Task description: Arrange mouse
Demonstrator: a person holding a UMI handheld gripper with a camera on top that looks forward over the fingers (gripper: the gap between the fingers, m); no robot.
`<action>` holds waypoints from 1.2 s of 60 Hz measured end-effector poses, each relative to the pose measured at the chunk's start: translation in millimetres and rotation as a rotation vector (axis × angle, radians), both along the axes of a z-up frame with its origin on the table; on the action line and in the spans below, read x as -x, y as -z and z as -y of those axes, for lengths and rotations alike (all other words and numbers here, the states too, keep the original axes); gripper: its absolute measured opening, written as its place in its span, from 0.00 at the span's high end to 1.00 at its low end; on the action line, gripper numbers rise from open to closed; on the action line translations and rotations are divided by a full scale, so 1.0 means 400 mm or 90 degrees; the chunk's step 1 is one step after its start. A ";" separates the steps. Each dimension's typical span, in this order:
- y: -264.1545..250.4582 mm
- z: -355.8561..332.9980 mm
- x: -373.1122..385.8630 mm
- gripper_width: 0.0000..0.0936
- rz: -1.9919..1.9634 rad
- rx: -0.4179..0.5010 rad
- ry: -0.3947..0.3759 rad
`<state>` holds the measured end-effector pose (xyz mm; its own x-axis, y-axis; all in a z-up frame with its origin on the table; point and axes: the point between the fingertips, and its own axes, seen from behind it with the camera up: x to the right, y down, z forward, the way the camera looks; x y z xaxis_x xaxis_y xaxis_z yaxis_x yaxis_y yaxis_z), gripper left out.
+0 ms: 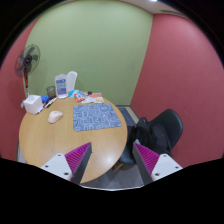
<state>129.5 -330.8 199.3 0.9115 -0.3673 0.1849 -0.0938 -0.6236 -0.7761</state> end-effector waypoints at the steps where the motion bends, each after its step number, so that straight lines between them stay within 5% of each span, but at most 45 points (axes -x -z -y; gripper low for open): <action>1: 0.018 -0.008 0.012 0.11 -0.001 0.004 -0.005; 31: 0.374 -0.535 0.561 0.10 -0.122 0.000 -0.228; 59: 0.518 -0.979 0.598 0.12 -0.150 0.013 -0.188; 63: 0.527 -1.007 0.586 0.20 -0.121 0.019 -0.185; 68: 0.526 -1.036 0.599 0.43 -0.113 0.009 -0.193; 72: 0.524 -1.043 0.604 0.46 -0.100 0.008 -0.204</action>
